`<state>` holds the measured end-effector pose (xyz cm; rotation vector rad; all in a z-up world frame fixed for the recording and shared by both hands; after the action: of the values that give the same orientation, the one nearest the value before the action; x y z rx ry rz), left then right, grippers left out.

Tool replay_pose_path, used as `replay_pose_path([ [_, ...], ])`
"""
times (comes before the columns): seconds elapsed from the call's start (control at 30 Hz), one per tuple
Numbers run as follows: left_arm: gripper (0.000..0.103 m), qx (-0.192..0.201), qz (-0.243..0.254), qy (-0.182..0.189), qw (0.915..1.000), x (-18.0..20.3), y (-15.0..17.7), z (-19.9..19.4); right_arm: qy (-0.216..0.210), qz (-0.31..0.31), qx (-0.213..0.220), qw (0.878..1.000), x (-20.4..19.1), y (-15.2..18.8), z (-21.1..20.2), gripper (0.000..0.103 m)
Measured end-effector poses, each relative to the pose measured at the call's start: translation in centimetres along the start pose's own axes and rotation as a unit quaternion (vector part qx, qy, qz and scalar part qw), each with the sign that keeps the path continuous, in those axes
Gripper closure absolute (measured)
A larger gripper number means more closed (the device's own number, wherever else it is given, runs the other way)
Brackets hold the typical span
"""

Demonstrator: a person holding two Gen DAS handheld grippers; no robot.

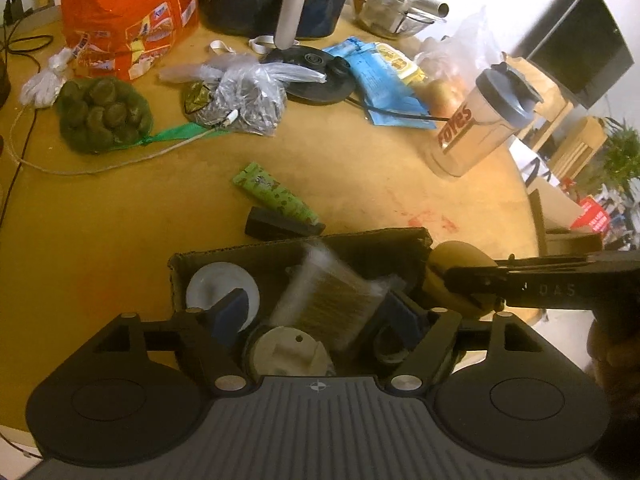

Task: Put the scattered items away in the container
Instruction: 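Lower the swab pack into the box and open the left gripper, then lower the yellow pig toy into the box and open the right gripper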

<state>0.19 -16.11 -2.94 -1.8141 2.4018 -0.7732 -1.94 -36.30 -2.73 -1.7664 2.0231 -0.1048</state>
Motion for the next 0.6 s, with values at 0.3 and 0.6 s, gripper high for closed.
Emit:
replay_pose_path([
  [0.3,0.025,-0.002,-0.01,-0.002,0.9999,-0.2,0.7,-0.4,-0.001,0.0,-0.001,1.0,0.0,0.6,-0.2,0.057],
  [0.6,0.024,-0.002,-0.029,-0.007,0.9995,-1.3,1.2,-0.8,-0.003,-0.009,-0.004,1.0,-0.7,1.0,-0.1,0.057],
])
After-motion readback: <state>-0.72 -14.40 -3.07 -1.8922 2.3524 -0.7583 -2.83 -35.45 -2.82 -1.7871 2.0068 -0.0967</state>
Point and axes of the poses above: each gripper's, at about its wrist camera, not at the fingertips, and z roughly the way its jaws point, x to its right, y to its underside, the point moved 5 cm from there along z, roughly the way its jaws point
